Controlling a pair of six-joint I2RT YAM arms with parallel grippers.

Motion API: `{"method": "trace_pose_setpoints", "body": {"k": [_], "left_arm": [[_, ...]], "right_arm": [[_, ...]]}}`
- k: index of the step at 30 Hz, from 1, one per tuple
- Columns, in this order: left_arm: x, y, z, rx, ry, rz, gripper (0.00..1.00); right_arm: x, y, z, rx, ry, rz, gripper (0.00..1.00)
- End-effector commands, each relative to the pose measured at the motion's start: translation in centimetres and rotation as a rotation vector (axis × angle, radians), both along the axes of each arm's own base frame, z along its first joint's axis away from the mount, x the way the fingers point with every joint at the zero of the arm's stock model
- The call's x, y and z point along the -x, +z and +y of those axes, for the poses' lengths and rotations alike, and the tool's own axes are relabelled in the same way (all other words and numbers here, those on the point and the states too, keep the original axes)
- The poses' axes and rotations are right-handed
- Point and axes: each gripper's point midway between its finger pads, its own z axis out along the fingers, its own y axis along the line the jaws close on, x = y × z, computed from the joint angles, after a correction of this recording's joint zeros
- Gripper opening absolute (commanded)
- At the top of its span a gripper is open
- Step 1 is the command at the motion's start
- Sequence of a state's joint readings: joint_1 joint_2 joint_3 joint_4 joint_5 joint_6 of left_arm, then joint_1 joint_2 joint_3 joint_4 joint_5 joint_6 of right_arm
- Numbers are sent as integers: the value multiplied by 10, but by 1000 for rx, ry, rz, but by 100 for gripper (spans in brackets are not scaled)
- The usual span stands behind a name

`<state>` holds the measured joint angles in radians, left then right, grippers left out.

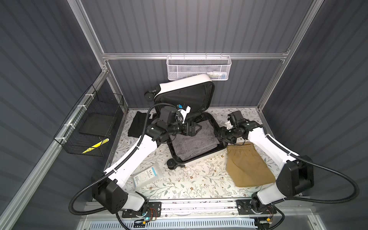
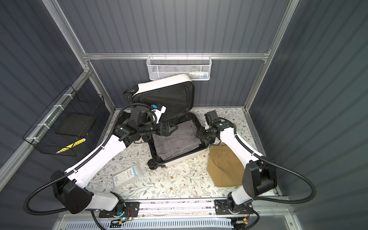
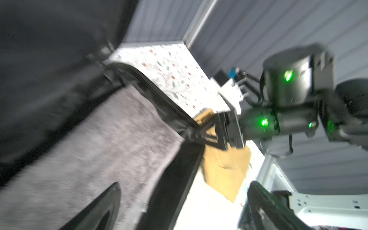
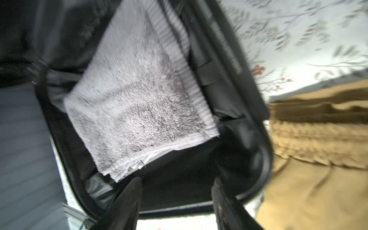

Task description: Pack the luggage

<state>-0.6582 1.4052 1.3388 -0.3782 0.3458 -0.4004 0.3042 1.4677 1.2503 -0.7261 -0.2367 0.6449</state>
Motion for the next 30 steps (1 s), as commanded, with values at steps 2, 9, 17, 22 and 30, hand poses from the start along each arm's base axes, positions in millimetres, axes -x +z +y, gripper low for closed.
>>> {"method": "trace_pose_setpoints", "body": {"k": [2, 9, 17, 22, 30], "left_arm": [[13, -9, -9, 85, 130, 107, 100], [67, -46, -66, 104, 141, 225, 100], [120, -92, -129, 59, 105, 280, 100], [136, -125, -172, 44, 57, 322, 100], [136, -171, -216, 3, 21, 352, 100]], "right_arm": [[26, -8, -45, -1, -82, 32, 65], [65, -42, -113, -15, -270, 93, 68], [86, -74, -150, -87, -437, 154, 69], [90, -88, -162, -120, -512, 181, 69], [97, -106, -172, -136, -572, 213, 69]]}}
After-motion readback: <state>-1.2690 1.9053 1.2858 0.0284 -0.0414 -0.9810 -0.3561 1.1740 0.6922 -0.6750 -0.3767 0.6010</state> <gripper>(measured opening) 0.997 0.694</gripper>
